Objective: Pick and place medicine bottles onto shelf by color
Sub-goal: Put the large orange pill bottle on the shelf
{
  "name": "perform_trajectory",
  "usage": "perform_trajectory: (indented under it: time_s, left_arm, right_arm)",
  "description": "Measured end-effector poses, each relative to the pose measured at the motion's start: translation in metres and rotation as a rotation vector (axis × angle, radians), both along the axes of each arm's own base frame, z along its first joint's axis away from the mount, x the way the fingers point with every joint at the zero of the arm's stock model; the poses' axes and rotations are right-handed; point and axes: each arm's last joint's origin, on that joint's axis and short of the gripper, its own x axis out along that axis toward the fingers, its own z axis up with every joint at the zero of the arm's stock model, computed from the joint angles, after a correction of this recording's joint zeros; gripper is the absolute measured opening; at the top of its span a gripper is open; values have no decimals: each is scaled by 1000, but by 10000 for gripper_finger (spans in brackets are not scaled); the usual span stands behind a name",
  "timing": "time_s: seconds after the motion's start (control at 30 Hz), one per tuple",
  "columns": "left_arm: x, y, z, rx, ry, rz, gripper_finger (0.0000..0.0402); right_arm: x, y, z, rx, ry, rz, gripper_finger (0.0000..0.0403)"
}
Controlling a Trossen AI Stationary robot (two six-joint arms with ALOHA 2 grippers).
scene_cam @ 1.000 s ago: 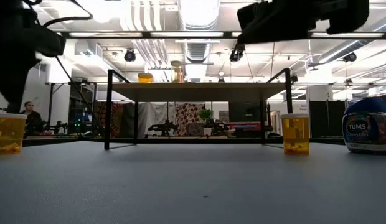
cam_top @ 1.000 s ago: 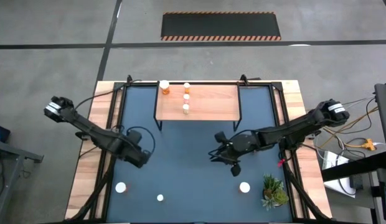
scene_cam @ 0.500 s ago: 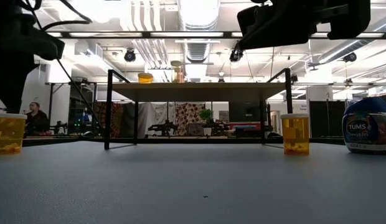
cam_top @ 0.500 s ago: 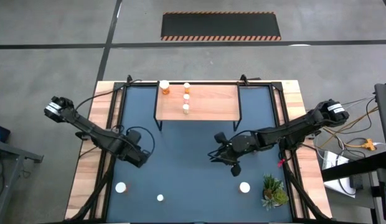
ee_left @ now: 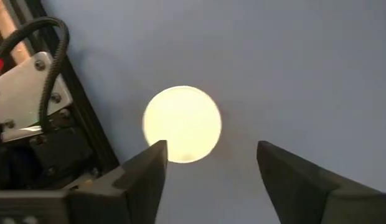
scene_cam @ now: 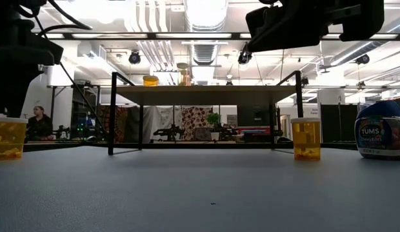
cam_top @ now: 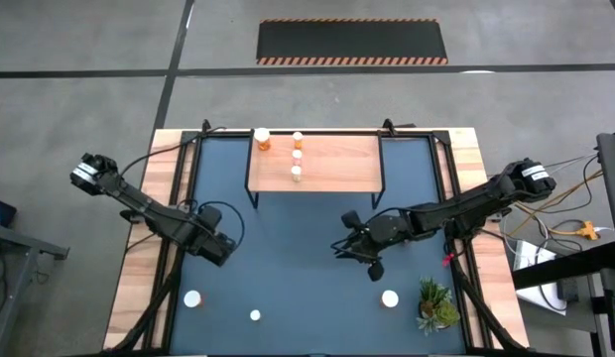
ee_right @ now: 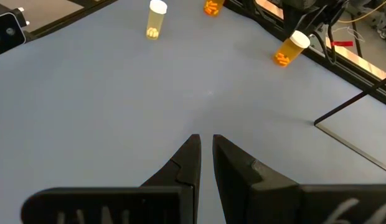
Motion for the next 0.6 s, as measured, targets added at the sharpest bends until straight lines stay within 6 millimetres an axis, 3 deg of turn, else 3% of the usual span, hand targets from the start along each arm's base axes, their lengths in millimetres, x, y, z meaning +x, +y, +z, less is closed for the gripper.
perform_trajectory:
  time_s: [0.6]
  left_arm:
    - [0,0,0,2,5,-1,251]
  right_arm:
    - [10,-14,-16,-9,56,-51,34]
